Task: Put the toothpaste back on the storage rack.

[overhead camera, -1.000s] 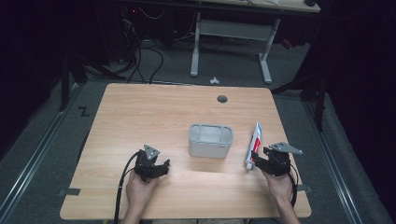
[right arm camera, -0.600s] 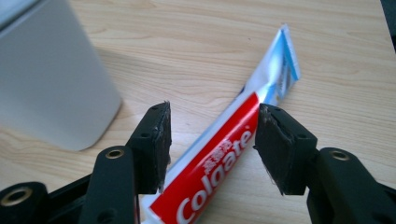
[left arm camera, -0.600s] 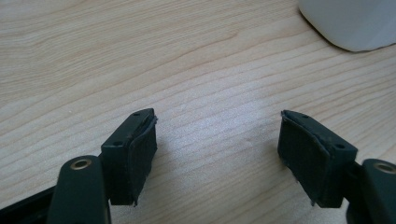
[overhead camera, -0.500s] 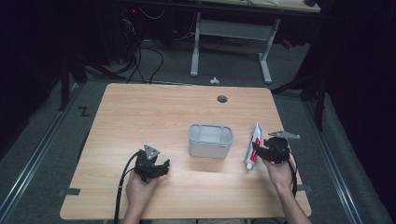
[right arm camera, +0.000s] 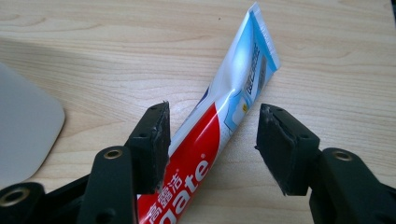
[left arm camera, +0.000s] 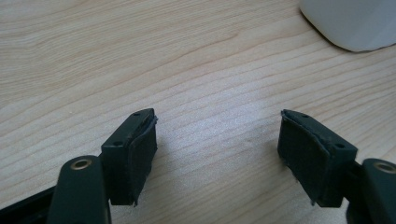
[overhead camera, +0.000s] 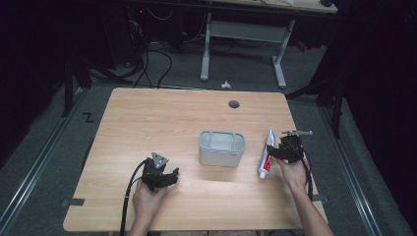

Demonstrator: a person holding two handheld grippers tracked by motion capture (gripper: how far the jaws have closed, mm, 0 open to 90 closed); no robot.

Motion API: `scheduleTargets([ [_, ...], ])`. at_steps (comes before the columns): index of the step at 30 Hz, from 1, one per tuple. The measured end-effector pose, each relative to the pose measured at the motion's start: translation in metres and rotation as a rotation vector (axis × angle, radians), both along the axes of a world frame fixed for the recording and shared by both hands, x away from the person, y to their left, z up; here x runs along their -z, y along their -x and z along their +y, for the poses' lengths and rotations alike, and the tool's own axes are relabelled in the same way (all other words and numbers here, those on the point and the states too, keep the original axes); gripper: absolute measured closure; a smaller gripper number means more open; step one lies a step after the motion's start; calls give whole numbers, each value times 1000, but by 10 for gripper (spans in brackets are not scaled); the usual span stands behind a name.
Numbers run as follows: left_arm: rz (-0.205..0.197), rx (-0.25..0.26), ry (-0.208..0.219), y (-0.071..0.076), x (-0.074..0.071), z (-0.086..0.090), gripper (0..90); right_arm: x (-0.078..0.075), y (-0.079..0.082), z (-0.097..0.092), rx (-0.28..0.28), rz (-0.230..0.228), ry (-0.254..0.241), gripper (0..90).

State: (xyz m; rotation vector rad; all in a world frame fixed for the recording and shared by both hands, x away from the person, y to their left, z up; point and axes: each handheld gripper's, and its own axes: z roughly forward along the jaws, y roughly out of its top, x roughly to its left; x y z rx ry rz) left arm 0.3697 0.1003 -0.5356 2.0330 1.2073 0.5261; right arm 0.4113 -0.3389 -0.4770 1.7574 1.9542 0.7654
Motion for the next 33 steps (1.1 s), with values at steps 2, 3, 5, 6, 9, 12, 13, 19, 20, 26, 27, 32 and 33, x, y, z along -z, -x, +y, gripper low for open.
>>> scheduleTargets([
  [2, 0, 0, 0, 0, 0, 0, 288, 1, -5, 1, 2, 16, 6, 447],
  [3, 0, 0, 0, 0, 0, 0, 288, 1, -7, 1, 4, 25, 8, 444],
  [5, 0, -1, 1, 0, 0, 0, 287, 4, -12, 2, 9, 45, 8, 439],
  [6, 0, -1, 2, 0, 0, 0, 288, 6, -14, 2, 14, 57, 10, 437],
  [9, -1, -2, 2, 0, 0, 0, 287, 12, -20, 1, 25, 92, -1, 427],
  [12, -1, -1, 2, 0, 0, 0, 288, 12, -24, 2, 26, 111, -1, 428],
  [13, -1, -1, 2, 0, 0, 0, 287, 12, -26, 3, 23, 118, 4, 428],
  [19, -1, -2, 2, 0, 0, 0, 287, 14, -36, 5, 42, 165, 29, 424],
  [20, -1, -2, 2, 0, 0, 0, 288, 14, -38, 5, 47, 165, 26, 425],
  [26, -1, -1, 2, 0, 0, 0, 288, 12, -44, 9, 63, 208, 45, 442],
  [27, -1, -1, 1, 0, 0, 0, 288, 12, -45, 9, 62, 205, 48, 446],
  [32, -1, -1, 2, 0, 0, 0, 288, 15, -48, 10, 63, 248, 39, 475],
  [33, -1, -1, 1, 0, 0, 0, 288, 16, -48, 11, 64, 252, 41, 478],
])
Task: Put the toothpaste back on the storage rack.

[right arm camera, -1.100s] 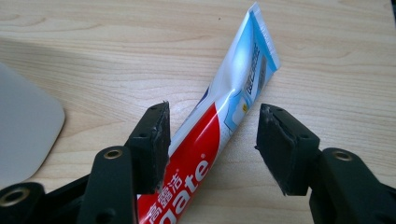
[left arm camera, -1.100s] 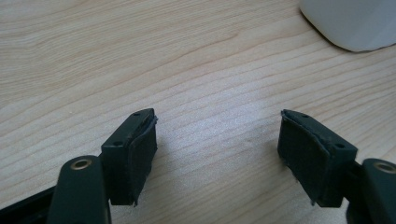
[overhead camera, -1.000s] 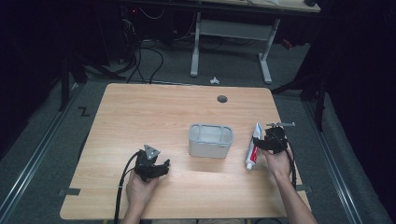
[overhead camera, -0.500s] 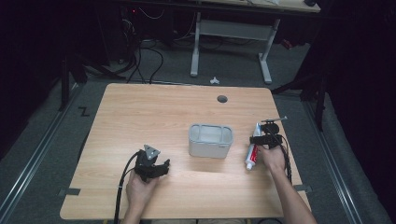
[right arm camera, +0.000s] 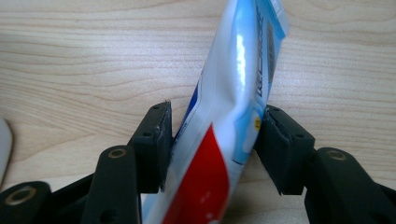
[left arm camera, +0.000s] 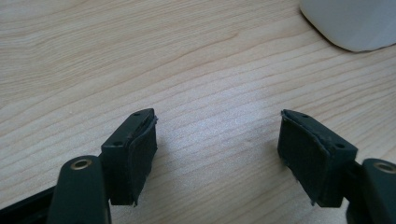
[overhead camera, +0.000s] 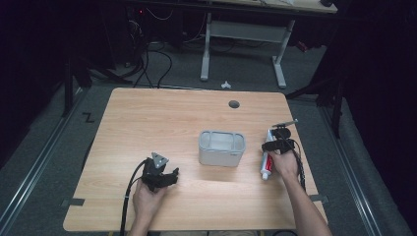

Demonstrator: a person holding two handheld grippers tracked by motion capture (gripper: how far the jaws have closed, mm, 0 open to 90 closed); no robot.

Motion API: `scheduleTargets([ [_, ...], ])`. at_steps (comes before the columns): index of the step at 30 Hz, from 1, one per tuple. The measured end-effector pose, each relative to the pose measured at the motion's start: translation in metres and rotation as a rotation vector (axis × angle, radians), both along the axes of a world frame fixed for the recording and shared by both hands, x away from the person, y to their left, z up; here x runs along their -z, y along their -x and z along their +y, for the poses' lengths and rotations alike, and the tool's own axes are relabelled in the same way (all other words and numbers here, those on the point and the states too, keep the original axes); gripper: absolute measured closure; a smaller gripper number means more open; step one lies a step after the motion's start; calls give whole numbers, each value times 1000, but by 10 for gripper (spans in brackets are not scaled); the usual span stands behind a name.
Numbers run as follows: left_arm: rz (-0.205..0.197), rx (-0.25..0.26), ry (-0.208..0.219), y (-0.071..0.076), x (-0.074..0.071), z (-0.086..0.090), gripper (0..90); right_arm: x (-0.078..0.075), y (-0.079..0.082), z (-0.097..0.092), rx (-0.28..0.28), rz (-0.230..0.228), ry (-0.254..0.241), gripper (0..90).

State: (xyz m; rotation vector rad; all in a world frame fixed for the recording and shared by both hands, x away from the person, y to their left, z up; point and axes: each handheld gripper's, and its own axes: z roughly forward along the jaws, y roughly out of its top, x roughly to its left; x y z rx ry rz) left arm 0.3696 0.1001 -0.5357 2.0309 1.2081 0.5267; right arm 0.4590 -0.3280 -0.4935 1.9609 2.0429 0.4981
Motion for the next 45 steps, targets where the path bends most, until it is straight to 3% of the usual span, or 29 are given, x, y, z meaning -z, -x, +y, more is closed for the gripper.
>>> scheduleTargets([
  [5, 0, 0, 0, 0, 0, 0, 288, 1, 1, 1, 4, -11, -1, 510],
  [13, 0, 0, 0, 0, 0, 0, 287, 2, 1, 5, -7, -3, -13, 664],
  [23, 0, 1, 0, 0, 0, 0, 287, -1, 5, 6, -43, -1, 3, 688],
  [45, 0, 1, 0, 0, 0, 0, 287, -36, 30, 3, -147, -126, -26, 691],
])
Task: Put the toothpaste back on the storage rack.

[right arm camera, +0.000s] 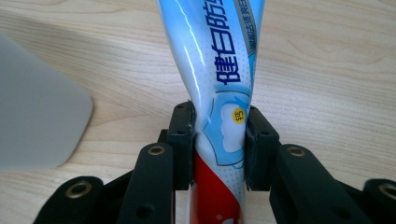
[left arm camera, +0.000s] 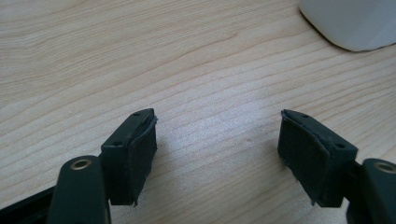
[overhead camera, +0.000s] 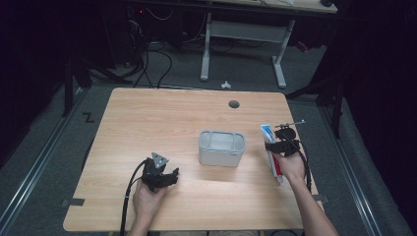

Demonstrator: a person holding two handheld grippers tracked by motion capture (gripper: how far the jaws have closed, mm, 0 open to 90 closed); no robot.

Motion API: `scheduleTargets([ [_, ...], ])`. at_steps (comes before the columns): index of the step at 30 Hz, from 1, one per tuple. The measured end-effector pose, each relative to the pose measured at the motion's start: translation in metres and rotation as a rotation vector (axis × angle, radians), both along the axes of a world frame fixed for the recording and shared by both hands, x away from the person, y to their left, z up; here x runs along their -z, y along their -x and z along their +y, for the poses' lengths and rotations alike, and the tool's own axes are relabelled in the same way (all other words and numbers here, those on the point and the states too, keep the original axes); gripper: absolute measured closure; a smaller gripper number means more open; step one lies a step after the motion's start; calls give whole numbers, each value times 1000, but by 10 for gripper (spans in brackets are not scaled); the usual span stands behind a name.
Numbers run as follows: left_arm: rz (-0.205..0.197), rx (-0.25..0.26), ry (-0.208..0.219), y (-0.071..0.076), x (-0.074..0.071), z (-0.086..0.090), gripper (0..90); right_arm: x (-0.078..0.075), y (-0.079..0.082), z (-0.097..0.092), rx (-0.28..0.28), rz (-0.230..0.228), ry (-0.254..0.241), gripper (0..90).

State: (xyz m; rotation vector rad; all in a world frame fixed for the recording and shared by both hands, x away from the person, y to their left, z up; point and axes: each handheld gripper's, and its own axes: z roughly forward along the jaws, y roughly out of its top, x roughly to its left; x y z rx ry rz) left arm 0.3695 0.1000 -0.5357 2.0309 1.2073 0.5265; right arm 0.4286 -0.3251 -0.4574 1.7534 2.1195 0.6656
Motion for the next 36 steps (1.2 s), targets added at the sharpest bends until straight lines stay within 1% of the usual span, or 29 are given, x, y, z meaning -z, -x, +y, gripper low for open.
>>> scheduleTargets([
  [9, 0, 0, 0, 0, 0, 0, 287, -13, 10, 2, -43, -38, -26, 694],
  [12, 0, 0, 0, 0, 0, 0, 287, -20, 14, 3, -59, -59, -26, 696],
  [15, 0, 0, 0, 0, 0, 0, 287, -24, 18, 5, -82, -84, -37, 700],
  [20, 1, 0, 0, 0, 0, 0, 287, -27, 22, 6, -115, -113, -76, 712],
  [23, 0, 0, 0, 0, 0, 0, 287, -30, 26, 8, -141, -118, -102, 716],
  [27, 0, 0, 0, 0, 0, 0, 287, -33, 29, 8, -171, -122, -122, 719],
  [28, 0, 0, 0, 0, 0, 0, 287, -33, 29, 8, -183, -129, -124, 720],
  [32, 0, 0, 0, 0, 0, 0, 287, -37, 33, 8, -193, -143, -140, 720],
  [34, 0, 0, 0, 0, 0, 0, 287, -40, 36, 8, -203, -151, -156, 720],
  [36, 0, 0, 0, 0, 0, 0, 287, -43, 38, 9, -217, -165, -155, 720],
])
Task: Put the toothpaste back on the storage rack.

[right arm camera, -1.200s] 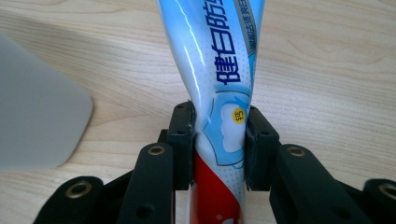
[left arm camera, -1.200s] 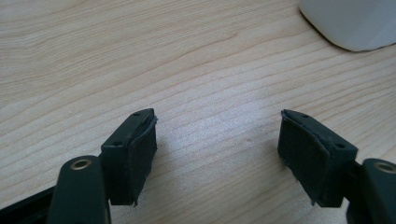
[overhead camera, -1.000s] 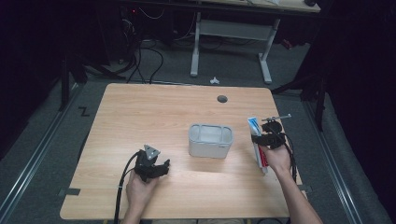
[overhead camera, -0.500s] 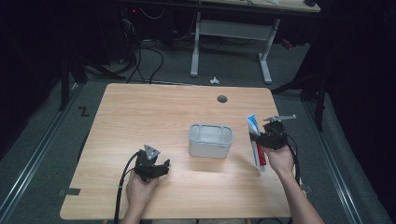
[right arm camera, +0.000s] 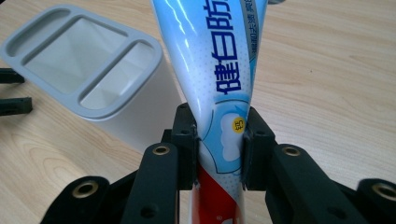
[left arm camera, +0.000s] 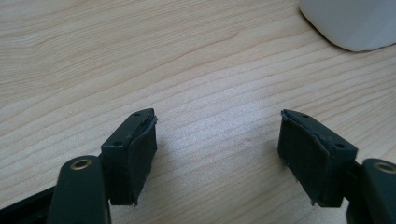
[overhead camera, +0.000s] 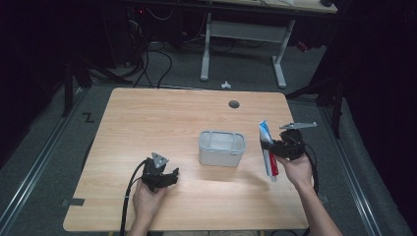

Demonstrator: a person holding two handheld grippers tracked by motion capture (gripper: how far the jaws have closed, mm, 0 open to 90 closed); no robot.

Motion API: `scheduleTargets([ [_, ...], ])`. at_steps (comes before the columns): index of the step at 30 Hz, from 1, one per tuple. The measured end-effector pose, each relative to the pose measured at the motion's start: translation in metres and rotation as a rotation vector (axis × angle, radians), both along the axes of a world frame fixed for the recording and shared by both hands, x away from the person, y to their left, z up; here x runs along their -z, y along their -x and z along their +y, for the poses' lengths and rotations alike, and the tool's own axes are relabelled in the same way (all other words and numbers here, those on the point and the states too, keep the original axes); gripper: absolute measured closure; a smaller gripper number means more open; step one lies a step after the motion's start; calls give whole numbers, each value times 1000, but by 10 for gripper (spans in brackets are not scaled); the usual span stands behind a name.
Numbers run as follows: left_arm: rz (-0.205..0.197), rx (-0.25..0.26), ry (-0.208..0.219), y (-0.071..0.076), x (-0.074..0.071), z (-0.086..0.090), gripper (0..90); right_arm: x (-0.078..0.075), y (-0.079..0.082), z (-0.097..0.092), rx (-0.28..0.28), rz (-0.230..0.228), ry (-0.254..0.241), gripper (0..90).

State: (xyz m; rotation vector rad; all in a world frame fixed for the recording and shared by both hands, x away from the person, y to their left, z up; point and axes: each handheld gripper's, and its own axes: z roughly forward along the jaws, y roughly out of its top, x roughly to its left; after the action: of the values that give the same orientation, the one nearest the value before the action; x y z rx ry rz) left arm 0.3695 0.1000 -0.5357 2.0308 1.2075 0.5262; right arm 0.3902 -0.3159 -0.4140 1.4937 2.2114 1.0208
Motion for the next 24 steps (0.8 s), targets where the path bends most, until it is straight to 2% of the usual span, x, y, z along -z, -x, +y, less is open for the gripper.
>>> scheduleTargets([
  [2, 0, 0, 0, 0, 0, 0, 287, -3, 1, 2, -17, -9, 5, 720],
  [5, 0, 0, 0, 0, 0, 0, 287, -8, 3, 2, -27, -6, -24, 720],
  [11, 0, -2, 0, 0, 0, 0, 287, -12, 8, 4, -57, -12, -35, 718],
  [15, 0, -2, 0, 0, 0, 0, 287, -15, 11, 5, -80, -52, -33, 717],
  [18, 0, -2, 0, 0, 0, 0, 287, -18, 13, 8, -105, -85, -47, 717],
  [24, 0, -2, 0, 0, 0, 0, 287, -26, 14, 12, -122, -130, -84, 716],
])
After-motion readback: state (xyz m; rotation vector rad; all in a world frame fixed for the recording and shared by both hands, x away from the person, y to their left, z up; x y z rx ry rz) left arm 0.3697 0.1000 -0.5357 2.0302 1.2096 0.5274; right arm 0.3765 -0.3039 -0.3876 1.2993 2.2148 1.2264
